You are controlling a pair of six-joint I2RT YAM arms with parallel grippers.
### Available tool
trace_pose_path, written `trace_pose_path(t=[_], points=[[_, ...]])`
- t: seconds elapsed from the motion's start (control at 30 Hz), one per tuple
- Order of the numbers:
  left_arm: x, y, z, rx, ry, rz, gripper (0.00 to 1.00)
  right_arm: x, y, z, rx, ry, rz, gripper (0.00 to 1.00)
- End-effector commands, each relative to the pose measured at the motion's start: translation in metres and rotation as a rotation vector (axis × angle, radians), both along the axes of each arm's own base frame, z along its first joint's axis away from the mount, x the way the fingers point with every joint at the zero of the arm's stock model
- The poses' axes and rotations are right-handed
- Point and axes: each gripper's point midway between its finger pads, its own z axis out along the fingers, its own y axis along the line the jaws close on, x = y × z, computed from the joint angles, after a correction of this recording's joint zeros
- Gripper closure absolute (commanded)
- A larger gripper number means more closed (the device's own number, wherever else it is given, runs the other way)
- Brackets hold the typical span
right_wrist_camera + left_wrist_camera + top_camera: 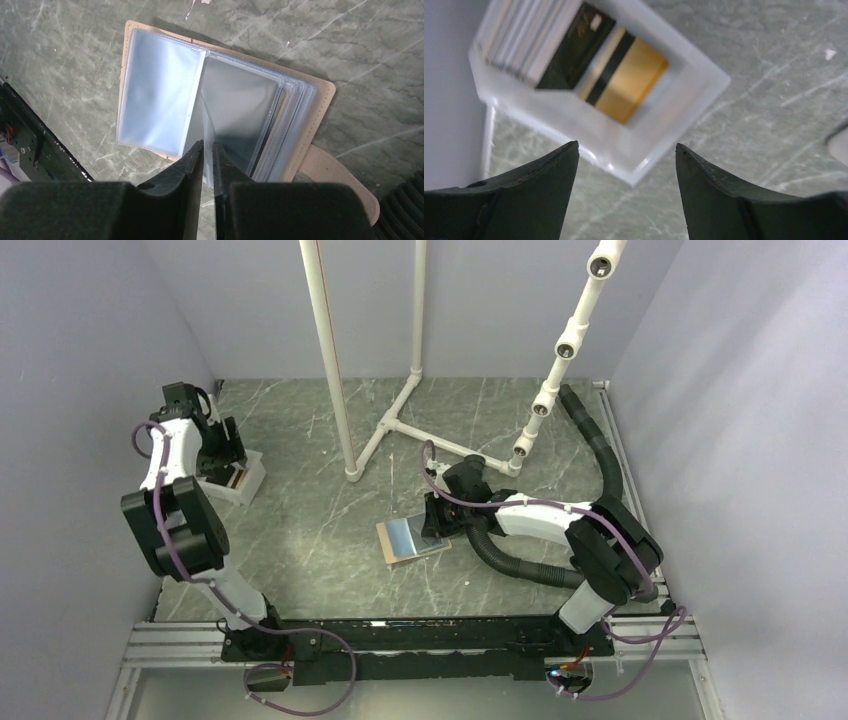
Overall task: Put the credit cards into the card holder
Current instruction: Pick up the credit card from the storage box.
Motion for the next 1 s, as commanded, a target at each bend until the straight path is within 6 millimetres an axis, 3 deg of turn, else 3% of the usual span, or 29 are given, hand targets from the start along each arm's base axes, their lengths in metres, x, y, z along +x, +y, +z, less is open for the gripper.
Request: trace_pose_path(t=[0.0,0.13,0.3,0.47,0.57,0.8,0.97], points=[[0.034,0.038,0.004,0.188,-0.014,-0.117,0.25,-0.002,0.006,0.010,0.040,-0.014,0.034,0.85],[0.040,0.065,-0.010,0.295,0.083,-0.133,0.24,-0.003,0.006,0.012,0.039,-0.020,0.041,0.86],[0.040,0.082,-0.033,0.356,0.187,-0.134,0.22,-0.002,0.007,0.013,0.041,-0.027,0.046,0.86],[0.043,0.101,-0.039,0.550,0.271,-0.094,0.19,-0.003,0.007,0.013,0.043,-0.024,0.051,0.86],[0.047,0.105,-0.043,0.582,0.263,-0.065,0.19,-0.004,0.008,0.015,0.048,-0.025,0.057,0.86],[0.054,0.104,-0.052,0.557,0.273,-0.059,0.33,-0.005,0.008,0.017,0.054,-0.027,0.063,0.87],[0.056,0.103,-0.047,0.543,0.269,-0.051,0.45,-0.005,0.009,0.018,0.059,-0.030,0.066,0.87]])
